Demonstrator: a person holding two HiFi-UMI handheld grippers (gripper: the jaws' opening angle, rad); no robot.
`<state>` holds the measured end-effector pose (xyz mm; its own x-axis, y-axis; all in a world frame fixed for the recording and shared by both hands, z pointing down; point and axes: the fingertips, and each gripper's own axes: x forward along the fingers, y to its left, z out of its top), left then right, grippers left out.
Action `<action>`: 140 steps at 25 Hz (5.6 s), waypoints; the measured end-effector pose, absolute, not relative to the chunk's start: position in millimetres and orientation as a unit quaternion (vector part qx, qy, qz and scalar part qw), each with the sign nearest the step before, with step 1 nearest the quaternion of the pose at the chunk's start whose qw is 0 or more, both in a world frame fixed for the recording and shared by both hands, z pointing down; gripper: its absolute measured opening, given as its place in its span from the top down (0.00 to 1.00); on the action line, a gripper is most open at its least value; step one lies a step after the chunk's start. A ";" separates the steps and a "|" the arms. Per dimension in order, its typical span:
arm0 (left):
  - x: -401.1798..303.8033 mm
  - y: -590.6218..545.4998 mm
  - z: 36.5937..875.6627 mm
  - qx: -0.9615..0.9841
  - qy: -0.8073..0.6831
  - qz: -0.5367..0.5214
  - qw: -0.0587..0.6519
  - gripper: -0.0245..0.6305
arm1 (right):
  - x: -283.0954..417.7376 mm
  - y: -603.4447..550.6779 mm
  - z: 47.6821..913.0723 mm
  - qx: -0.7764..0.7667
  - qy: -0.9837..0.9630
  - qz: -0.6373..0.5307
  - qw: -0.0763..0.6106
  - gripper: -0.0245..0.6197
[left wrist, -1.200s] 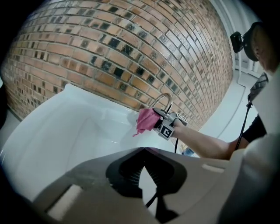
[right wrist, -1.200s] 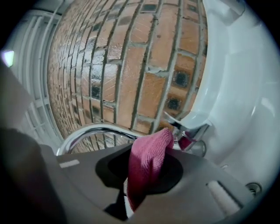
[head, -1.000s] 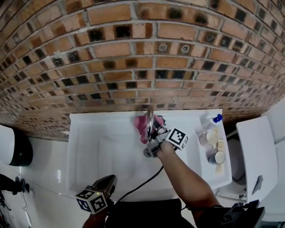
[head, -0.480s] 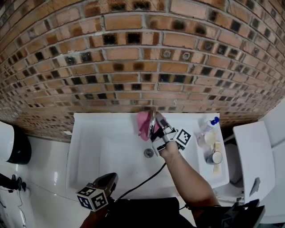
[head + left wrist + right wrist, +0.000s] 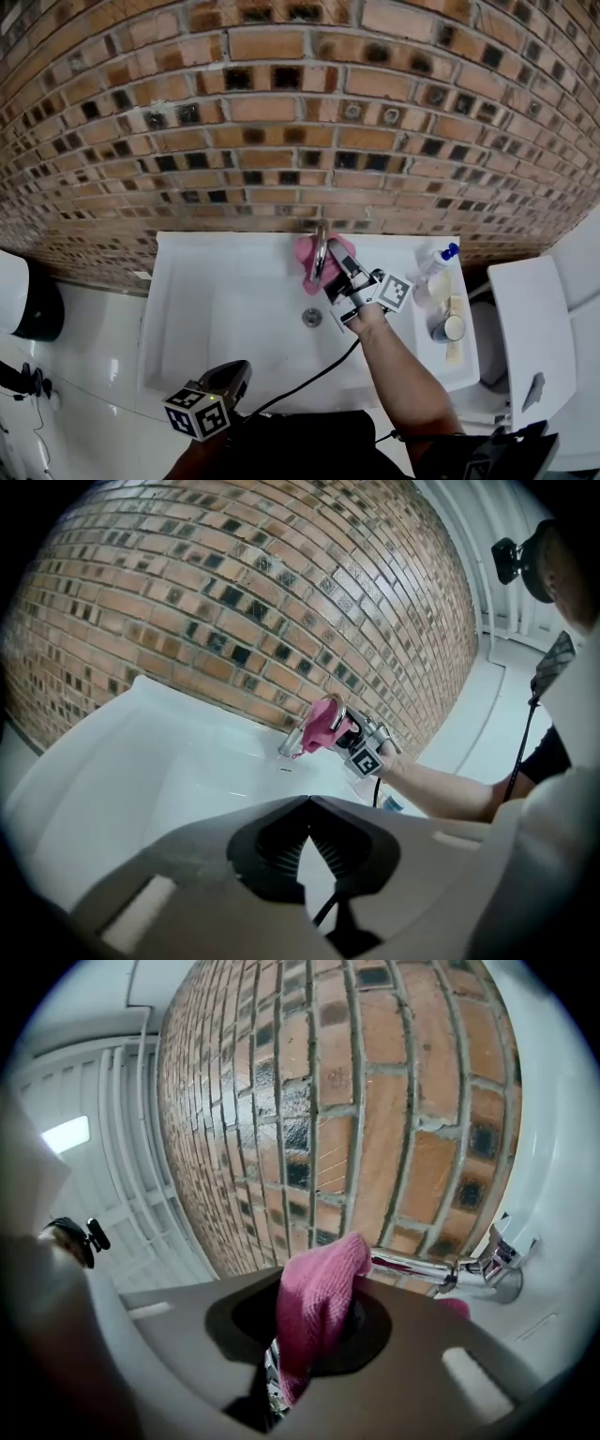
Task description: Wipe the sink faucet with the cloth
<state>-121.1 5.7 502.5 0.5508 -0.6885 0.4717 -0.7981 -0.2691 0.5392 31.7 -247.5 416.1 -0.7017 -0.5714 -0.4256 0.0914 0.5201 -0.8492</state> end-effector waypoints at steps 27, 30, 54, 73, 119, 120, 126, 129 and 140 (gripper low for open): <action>-110.4 13.4 512.9 0.830 -0.395 0.107 0.379 0.96 | 44.9 -177.3 437.0 -0.188 0.813 -0.443 0.327 0.88; -107.7 4.8 512.7 0.832 -0.397 0.103 0.374 0.96 | 58.0 -180.8 435.2 -0.252 0.839 -0.403 0.265 0.88; -50.7 -65.2 533.5 0.769 -0.486 0.071 0.410 0.96 | 40.6 -356.2 469.9 -0.270 0.889 -0.362 -0.068 0.87; -46.4 -58.3 540.6 0.755 -0.492 0.043 0.432 0.96 | -8.9 -360.1 453.2 -0.202 0.862 -0.461 -0.060 0.88; -143.0 17.7 516.9 0.827 -0.397 0.076 0.391 0.96 | -25.1 -203.5 395.1 -0.346 0.928 -0.036 -0.135 0.88; -143.5 19.1 517.3 0.828 -0.395 0.077 0.391 0.96 | -25.5 -199.7 397.3 -0.348 0.927 -0.039 -0.134 0.88; -145.3 28.6 518.1 0.832 -0.386 0.084 0.389 0.96 | -22.9 -178.1 415.2 -0.360 0.923 -0.086 -0.105 0.88; -148.1 33.0 519.2 0.833 -0.385 0.087 0.389 0.96 | -20.6 -167.6 429.1 -0.364 0.920 -0.111 -0.097 0.88; -139.4 36.2 521.3 0.834 -0.376 0.095 0.392 0.96 | -19.1 -154.1 471.7 -0.357 0.908 -0.212 -0.063 0.88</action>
